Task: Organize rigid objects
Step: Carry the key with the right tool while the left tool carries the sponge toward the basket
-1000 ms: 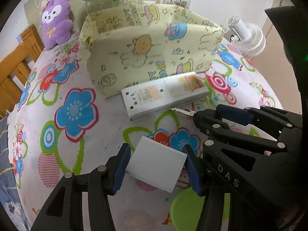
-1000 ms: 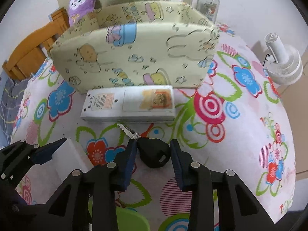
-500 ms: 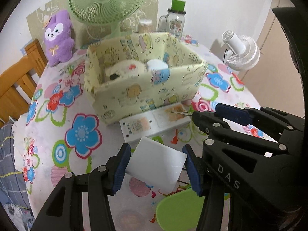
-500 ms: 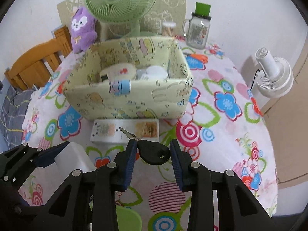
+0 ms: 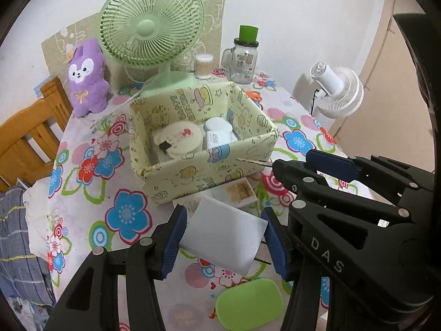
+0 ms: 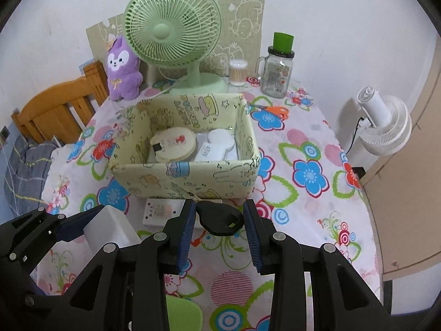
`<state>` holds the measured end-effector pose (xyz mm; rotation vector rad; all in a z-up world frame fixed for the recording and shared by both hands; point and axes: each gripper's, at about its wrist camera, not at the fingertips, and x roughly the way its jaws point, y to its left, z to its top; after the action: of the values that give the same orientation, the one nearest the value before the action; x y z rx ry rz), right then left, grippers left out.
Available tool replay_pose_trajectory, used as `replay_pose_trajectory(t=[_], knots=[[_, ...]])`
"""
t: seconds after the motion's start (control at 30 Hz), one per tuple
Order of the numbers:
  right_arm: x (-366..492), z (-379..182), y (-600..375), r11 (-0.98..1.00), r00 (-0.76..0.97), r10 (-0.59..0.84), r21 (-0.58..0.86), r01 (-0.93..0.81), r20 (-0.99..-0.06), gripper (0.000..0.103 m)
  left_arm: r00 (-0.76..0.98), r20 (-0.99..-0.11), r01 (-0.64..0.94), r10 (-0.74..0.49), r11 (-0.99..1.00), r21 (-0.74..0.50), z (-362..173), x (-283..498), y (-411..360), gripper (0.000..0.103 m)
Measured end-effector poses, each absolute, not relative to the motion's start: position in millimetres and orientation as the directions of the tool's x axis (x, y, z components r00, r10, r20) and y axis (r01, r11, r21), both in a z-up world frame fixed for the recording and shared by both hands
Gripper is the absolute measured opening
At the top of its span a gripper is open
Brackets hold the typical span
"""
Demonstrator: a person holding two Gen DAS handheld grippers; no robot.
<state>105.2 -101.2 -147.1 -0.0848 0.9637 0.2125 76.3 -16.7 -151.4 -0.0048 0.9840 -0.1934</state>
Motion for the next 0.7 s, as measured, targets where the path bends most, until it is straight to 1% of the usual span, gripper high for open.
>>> replay_pose_trajectory(t=[0.43, 0.7], knots=[[123, -119, -105, 0.975, 0.584, 0.162, 0.038, -0.218, -0.796, 0.038, 0.591, -0.795, 0.139, -0.139, 0.988, -0.07, -121, 90, -18, 0.058], [143, -118, -102, 0.972, 0.584, 0.182, 0.055, -0.229, -0.791, 0.038, 0.6, -0.791, 0.123, -0.119, 0.991, -0.055, -118, 108, -17, 0.058]])
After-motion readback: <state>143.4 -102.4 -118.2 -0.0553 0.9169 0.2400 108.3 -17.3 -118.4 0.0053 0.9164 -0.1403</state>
